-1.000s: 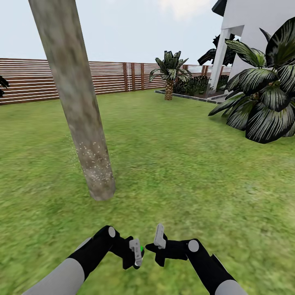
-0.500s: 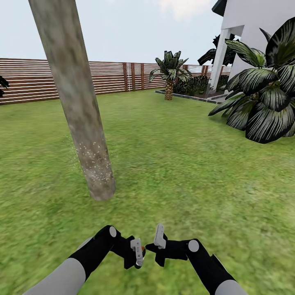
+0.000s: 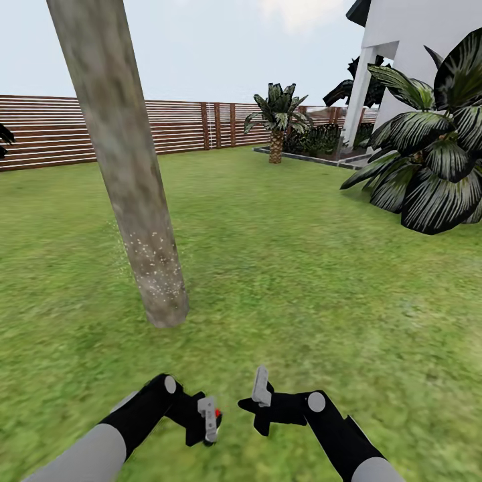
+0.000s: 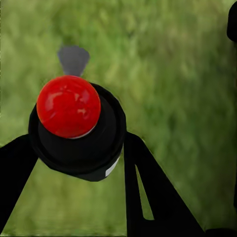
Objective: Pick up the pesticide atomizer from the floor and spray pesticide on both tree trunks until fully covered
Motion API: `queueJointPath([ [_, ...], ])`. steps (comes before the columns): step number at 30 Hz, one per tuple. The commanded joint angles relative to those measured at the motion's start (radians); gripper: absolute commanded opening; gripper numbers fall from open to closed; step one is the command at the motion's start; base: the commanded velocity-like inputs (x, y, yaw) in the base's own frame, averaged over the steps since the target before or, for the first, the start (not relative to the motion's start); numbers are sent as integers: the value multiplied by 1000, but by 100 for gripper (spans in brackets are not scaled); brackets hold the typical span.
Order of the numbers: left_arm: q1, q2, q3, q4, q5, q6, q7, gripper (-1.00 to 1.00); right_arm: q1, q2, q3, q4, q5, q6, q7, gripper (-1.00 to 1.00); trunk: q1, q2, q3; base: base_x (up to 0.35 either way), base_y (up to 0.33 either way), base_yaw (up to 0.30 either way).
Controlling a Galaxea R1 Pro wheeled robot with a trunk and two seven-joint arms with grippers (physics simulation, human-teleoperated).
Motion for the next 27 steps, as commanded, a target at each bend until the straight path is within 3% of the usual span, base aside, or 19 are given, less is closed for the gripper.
queueJointPath([
  [1,3,13,-1,1,1,-1,0,-100,0,-1,0,1,0,0,0,-100,0,0,0,0,0,0],
  [6,12,107,-5,1,-18,-1,1,-100,0,-2,0,7,1,0,-1,-100,0,0,0,0,0,0],
  [9,15,186,-5,2,-27,2,4,-100,0,-4,0,7,1,0,-2,-100,0,0,0,0,0,0],
  [10,16,208,-5,3,-27,5,5,-100,0,-5,0,7,2,0,-3,100,0,0,0,0,0,0],
  [12,33,251,-3,13,-26,10,10,-100,0,-5,-1,9,2,0,-4,100,0,0,0,0,0,0],
  [15,55,279,4,28,-24,12,19,-100,1,-7,-4,18,2,1,-7,100,0,0,0,0,0,0],
  [17,58,287,6,49,-20,9,31,-100,1,-24,-4,60,1,1,-34,100,0,0,0,0,0,0],
  [18,60,288,6,78,-18,5,58,-100,2,-45,-4,100,0,0,-87,100,0,0,0,0,0,0],
  [19,61,285,6,114,-13,2,110,-100,3,-73,-4,165,-2,-1,-186,100,0,0,0,0,0,0],
  [21,62,280,6,161,42,-1,198,-100,4,-91,-4,301,-5,-2,-398,100,0,0,0,0,0,0],
  [24,63,252,6,252,264,-30,328,-100,6,-89,-4,497,-12,-5,-748,100,0,0,0,0,0,0],
  [25,64,244,6,280,324,-58,378,-100,6,-88,-5,532,-17,-13,-812,100,0,0,0,0,0,0],
  [26,64,232,6,327,404,-107,456,-100,6,-89,-6,572,-43,-42,-880,100,0,0,0,0,0,0],
  [27,65,221,6,375,473,-155,524,-100,7,-94,-10,605,-118,-104,-923,100,0,0,0,0,0,0],
])
